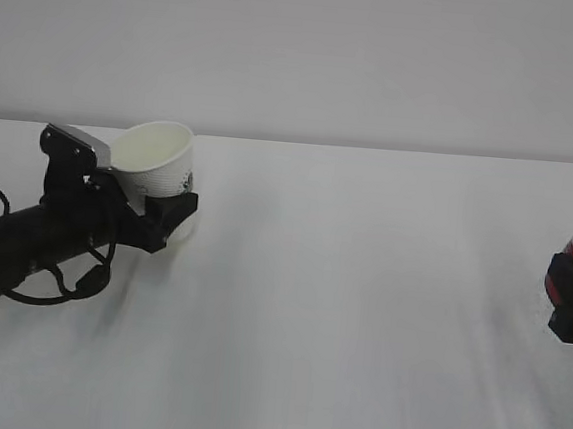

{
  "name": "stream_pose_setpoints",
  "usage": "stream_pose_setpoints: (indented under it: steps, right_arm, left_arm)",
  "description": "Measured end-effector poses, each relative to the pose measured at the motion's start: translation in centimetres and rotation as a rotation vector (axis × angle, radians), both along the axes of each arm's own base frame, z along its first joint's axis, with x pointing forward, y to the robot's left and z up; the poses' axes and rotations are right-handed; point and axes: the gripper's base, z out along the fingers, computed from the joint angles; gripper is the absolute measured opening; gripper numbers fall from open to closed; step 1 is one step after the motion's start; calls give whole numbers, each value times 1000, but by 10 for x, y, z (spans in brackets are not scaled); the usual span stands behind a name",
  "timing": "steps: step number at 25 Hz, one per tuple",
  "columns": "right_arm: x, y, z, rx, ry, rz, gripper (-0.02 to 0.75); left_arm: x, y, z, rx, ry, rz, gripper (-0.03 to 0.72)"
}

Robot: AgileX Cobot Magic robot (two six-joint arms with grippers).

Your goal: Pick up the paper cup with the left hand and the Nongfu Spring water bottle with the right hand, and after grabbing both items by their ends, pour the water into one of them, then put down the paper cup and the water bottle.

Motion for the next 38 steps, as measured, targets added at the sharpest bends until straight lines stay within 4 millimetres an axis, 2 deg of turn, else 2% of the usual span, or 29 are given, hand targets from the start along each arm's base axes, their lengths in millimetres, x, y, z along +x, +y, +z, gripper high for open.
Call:
stream_pose_setpoints:
  steps: [12, 16, 19, 25, 38]
  right_arm:
    - [0, 0, 0, 0, 0, 2, 449]
    - [-7, -1, -4, 10, 27, -2, 449]
    - [-14, -2, -4, 17, 32, -9, 449]
    - [-20, -5, 11, 37, -26, -50, 449]
    - [-32, -6, 17, 45, 70, -51, 448]
  left_arm:
    - [-30, -65, 0, -3, 8, -225, 575]
    - [-42, -84, 0, -9, 15, -288, 575]
    - [-49, -94, -1, -10, 21, -338, 575]
    - [-63, -112, -1, -15, 29, -405, 575]
    - [-91, -153, 4, -63, 57, -548, 575]
